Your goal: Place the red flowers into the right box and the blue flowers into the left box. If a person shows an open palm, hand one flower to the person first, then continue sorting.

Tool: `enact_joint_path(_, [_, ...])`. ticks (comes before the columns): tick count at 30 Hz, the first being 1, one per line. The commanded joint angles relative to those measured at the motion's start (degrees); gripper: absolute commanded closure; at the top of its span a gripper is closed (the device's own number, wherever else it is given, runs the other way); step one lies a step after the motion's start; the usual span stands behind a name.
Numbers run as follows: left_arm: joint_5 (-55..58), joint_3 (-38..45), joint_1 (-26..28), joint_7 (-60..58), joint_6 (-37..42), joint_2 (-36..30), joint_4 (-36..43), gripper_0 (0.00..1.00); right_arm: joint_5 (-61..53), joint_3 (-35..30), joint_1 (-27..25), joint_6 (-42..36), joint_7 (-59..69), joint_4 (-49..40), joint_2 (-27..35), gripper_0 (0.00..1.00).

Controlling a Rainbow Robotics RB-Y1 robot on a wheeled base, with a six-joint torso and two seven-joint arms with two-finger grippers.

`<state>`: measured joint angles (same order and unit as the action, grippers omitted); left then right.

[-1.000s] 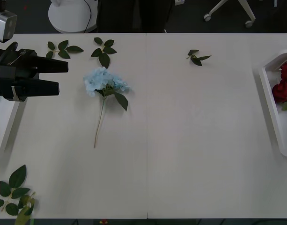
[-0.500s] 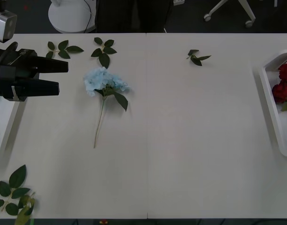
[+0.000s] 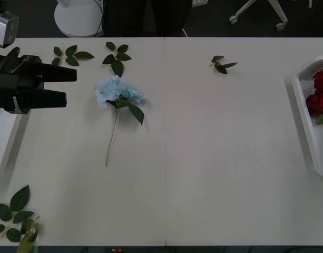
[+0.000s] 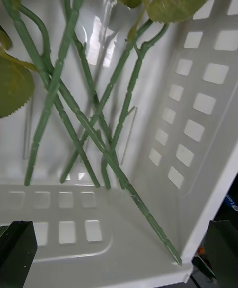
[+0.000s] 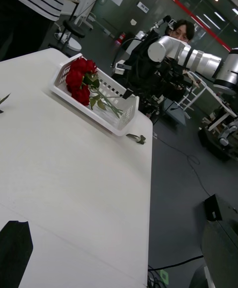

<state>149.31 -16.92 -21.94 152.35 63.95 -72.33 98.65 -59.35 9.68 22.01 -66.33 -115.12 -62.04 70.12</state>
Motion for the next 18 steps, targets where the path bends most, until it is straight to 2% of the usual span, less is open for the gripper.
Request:
enact_joint_path(1, [0.7,0.0,0.4,2.7,-0.5,-2.0,1.3,0.0,-5.8,-4.8,0.1,-1.9,-2.2,-4.1,4.2,0.0])
enact_joint_path(9, [0.7,0.0,0.4,2.7,-0.5,-2.0,1.3,0.0,-14.9,-7.4,0.1,-2.6,0.9,-17.0,4.9,0.0])
enact_joint_path(18, [0.7,0.0,0.4,2.7,-0.5,-2.0,1.3,0.0,-19.1,-7.4,0.5,-0.4,1.2,-37.0,4.8,0.0])
